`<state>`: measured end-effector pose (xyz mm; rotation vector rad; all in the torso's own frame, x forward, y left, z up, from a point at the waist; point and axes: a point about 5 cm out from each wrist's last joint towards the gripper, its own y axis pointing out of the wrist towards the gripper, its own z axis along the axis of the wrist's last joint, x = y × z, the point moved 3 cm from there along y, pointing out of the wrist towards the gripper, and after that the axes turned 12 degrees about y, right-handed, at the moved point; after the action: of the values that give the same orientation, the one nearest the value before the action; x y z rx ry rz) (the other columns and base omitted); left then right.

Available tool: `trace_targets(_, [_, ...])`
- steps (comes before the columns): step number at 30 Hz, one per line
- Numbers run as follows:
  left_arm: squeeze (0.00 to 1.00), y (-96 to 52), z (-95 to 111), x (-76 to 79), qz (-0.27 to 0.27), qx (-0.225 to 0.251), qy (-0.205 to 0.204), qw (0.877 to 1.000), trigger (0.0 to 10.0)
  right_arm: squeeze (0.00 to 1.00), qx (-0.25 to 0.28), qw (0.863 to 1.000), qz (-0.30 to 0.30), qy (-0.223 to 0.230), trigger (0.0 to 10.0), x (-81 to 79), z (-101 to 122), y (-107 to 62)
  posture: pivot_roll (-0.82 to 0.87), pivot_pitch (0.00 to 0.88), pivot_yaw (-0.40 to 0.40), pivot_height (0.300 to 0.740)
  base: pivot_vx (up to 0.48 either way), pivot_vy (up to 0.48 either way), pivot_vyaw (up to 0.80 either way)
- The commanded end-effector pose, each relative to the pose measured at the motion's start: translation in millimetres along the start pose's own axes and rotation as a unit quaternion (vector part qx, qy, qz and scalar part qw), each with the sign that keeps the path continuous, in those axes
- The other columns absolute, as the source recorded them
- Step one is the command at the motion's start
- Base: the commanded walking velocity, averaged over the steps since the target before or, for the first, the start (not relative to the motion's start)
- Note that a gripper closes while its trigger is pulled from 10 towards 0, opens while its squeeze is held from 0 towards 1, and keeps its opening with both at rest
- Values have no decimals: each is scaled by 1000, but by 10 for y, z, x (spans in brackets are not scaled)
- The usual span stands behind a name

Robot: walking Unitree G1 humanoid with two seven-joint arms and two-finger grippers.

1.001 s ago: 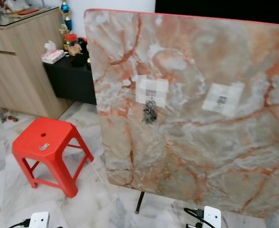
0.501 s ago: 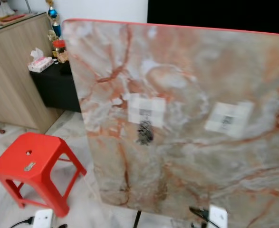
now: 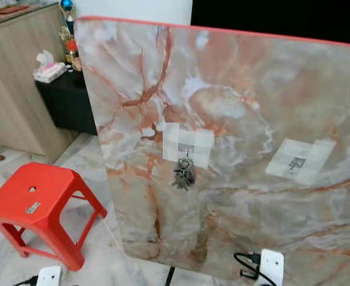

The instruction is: Hang keys on a hook

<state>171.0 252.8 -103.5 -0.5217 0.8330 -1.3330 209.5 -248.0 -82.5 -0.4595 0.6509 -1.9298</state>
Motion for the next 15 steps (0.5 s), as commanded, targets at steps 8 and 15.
trace_targets(8, [0, 0, -14, -5, -1, -6, 1, 1000, 10000, 0, 307, 941, -82, -113, 10000, 139, 1086, -326, 77, 0, -54, 740, 0, 0, 0])
trace_targets(15, [0, 7, 6, -13, -2, -5, 4, 1000, 10000, 0, 390, 897, -118, -173, 10000, 188, 1243, -828, 64, 0, -50, 740, 0, 0, 0])
